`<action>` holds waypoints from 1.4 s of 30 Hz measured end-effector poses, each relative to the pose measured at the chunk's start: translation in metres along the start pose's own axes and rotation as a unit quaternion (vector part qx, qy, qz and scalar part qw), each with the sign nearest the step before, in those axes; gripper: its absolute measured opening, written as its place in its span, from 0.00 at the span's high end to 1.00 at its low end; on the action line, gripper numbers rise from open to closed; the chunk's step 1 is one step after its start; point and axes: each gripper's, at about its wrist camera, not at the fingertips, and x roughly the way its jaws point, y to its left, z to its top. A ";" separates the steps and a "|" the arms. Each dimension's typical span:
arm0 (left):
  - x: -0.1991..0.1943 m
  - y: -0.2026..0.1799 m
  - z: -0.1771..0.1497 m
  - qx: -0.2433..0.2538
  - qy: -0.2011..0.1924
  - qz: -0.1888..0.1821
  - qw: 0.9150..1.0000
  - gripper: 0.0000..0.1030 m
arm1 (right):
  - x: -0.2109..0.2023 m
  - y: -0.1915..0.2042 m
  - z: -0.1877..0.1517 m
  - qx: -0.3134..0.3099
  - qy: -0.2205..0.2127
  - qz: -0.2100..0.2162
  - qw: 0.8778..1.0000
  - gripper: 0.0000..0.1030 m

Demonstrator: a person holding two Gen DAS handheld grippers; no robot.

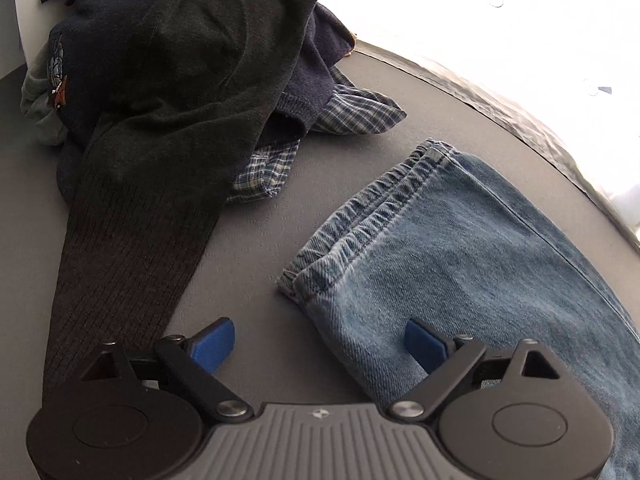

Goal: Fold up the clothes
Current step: 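Grasp the jeans hem with the left tool while the right tool grasps the leg, then fold the hem over toward the waistband with the left tool and release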

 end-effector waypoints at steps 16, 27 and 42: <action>-0.015 -0.032 0.006 0.004 -0.061 -0.077 0.995 0.86 | -0.005 -0.026 -0.002 0.070 -0.006 0.033 0.997 0.96; -0.080 -0.164 -0.033 0.200 -0.053 -0.306 0.929 0.86 | -0.010 -0.043 -0.010 0.112 0.004 0.061 0.992 0.96; -0.046 -0.154 -0.043 0.141 0.104 -0.392 0.903 0.36 | -0.013 -0.044 -0.011 0.121 0.023 0.068 0.990 0.86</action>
